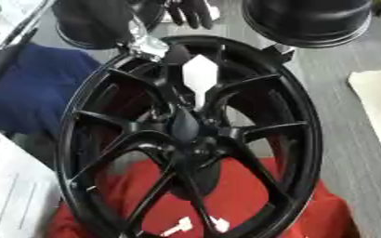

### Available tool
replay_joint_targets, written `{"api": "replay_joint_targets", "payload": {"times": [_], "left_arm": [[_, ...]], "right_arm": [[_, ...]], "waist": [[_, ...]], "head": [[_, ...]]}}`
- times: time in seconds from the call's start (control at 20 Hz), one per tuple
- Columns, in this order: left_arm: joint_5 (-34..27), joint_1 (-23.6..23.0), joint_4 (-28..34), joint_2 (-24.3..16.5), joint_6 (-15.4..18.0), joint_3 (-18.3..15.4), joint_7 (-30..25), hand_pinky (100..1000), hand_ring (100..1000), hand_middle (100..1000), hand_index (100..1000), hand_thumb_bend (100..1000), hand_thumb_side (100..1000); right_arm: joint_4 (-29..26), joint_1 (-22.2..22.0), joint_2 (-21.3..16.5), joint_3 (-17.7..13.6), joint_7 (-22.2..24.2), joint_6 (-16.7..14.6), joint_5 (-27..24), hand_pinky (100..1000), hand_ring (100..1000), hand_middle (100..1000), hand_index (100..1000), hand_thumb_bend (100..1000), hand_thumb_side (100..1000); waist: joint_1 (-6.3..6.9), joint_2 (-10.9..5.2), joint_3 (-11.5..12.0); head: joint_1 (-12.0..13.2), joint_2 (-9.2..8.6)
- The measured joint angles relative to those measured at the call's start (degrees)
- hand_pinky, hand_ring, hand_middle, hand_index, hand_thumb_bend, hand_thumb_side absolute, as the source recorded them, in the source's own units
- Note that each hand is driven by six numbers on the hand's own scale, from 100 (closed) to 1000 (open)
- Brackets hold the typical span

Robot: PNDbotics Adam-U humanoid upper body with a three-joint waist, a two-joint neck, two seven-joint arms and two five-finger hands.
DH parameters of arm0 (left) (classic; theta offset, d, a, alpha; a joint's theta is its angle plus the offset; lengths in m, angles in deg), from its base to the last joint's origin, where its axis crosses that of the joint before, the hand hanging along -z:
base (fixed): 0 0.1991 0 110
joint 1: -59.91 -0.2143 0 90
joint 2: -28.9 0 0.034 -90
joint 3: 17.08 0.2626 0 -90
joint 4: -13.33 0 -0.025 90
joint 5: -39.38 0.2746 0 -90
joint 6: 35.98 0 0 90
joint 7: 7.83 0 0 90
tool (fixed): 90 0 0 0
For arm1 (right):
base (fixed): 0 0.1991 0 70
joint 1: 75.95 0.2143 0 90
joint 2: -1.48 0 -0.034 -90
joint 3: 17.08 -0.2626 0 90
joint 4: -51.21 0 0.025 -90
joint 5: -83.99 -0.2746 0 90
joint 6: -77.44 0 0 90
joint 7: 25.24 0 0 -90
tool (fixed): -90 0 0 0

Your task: Pull the pin out of the wheel hub.

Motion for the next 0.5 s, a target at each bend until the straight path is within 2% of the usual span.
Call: {"api": "replay_joint_targets", "payload": {"times": [0.25, 0.5], "left_arm": [[0.0, 0.0, 0.7, 0.2, -0.2, 1.8, 0.0, 890, 888, 838, 846, 408, 348], [1.9, -0.1, 0.3, 0.7, 0.5, 2.9, 0.0, 892, 891, 841, 851, 421, 334]], "right_arm": [[0.0, 0.3, 0.0, 0.0, 0.1, 0.1, 0.0, 801, 955, 753, 737, 100, 711], [0.0, 0.5, 0.1, 0.0, 0.1, 0.1, -0.1, 801, 955, 753, 737, 100, 712]], "waist": [[0.00, 0.00, -0.6], [0.07, 0.00, -0.8]], "head": [[0.3, 0.00], [0.6, -0.01]]}}
